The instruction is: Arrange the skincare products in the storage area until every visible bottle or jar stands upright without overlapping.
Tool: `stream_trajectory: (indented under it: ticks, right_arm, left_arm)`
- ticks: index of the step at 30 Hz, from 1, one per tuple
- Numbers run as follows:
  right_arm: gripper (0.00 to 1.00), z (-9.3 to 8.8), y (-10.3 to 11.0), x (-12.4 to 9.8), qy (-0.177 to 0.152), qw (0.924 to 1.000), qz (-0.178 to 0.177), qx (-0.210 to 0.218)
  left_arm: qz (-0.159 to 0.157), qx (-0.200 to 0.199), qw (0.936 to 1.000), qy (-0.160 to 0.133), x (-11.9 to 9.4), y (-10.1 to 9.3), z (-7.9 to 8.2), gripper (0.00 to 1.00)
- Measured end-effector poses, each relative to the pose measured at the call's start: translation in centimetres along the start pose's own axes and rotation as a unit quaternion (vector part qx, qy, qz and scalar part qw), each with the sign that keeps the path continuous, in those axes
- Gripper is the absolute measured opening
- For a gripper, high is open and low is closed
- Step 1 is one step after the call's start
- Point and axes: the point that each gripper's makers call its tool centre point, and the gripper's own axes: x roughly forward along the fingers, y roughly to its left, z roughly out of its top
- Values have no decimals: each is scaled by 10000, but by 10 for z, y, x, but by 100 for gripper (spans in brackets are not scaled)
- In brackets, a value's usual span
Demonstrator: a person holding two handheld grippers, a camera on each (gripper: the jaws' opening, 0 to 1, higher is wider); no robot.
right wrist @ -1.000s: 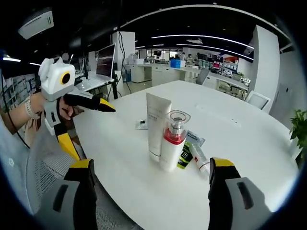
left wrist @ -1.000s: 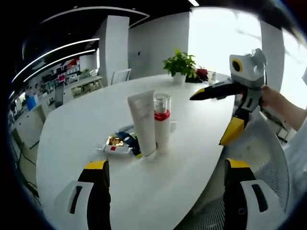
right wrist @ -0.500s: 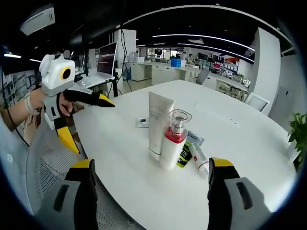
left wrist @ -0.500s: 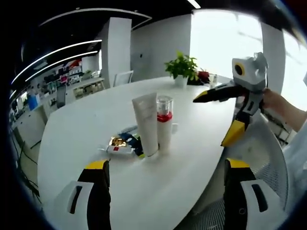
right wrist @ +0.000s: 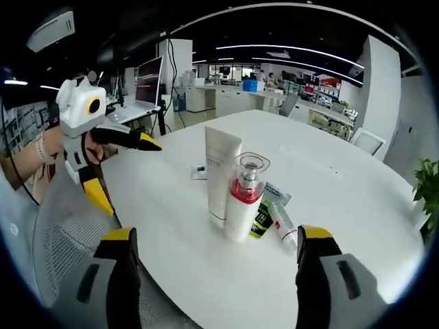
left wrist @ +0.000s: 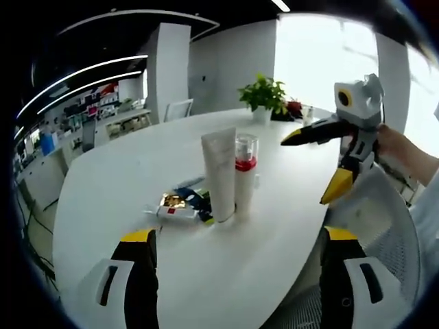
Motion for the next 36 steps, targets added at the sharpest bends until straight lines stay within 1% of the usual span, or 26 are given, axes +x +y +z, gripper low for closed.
stream_trajectory:
  ticks: [1,3,5,6,10,11,12,14,16,19,20,22,23,24,25,26,27,28,29,31,32,33,34,36]
  right_arm:
    - [99,-5,1,2,133,9998,39,-112]
    - [99,-7,0,5,146,9996,-53,-219]
    - [99,-11,-1,6,197,9998,-4,-102]
    - [99,-11,-1,7,170,9998,3,-46]
    - [100,-12,-5,8,158,9998,-40,79]
    - [100,-11,-8,8,88,9997,-104,182]
    - [99,-10,-8,8,68,9997,-85,208]
    - [99,-11,-9,10,90,9996,-63,265]
    - [99,-11,-10,10,84,9996,-72,271]
    - [98,-10,-10,11,95,9993,-36,352]
    - [97,-10,-10,11,77,9993,-38,369]
    - [96,-8,-11,11,18,9992,-24,394]
    - [96,-8,-11,12,31,9992,-10,403]
    - [96,-10,-11,13,84,9991,-4,418]
    - [96,-11,-13,13,109,9990,-35,426]
    - [96,-14,-15,14,168,9990,-82,407]
    - [95,-15,-15,14,210,9990,-79,398]
    - [95,-15,-16,14,216,9989,-85,404]
    - [94,-15,-17,13,205,9989,-96,412]
    - [97,-16,-18,13,244,9988,-87,418]
    - [98,-16,-19,13,267,9988,-85,401]
    - [99,-19,-19,14,350,9985,-62,408]
    - [99,-19,-20,14,327,9986,-75,406]
    - [99,-21,-21,14,331,9984,-65,455]
  left_arm:
    - [-9,17,10000,10,1,1,0,97]
    - [-61,59,10000,45,3,5,-1,97]
    - [-113,103,9999,39,5,8,1,97]
    - [-129,124,9998,60,6,10,1,97]
    - [-220,250,9992,207,11,17,-2,97]
    - [-305,244,9991,187,13,19,-1,97]
    - [-341,229,9990,161,14,20,0,97]
    - [-323,296,9990,125,17,27,2,97]
    - [-290,477,9983,174,20,34,2,97]
    - [-274,841,9947,532,24,47,-5,97]
    - [-287,908,9939,561,25,49,-5,97]
    - [-285,1084,9919,605,29,55,-4,97]
    - [-300,1198,9904,625,31,58,-3,97]
    - [-307,1230,9899,630,32,60,-2,97]
    - [-347,1318,9888,612,35,62,1,97]
    - [-409,1468,9871,499,38,62,6,97]
    - [-417,1524,9865,434,40,63,9,97]
    - [-447,1578,9853,483,42,65,9,97]
    - [-513,1693,9829,519,44,66,9,97]
    - [-527,1862,9787,684,50,72,7,97]
    - [-559,2071,9737,774,53,75,6,97]
    - [-581,2123,9724,780,54,76,6,97]
    - [-626,2155,9708,846,57,78,4,97]
    - [-834,2217,9668,961,62,79,1,97]
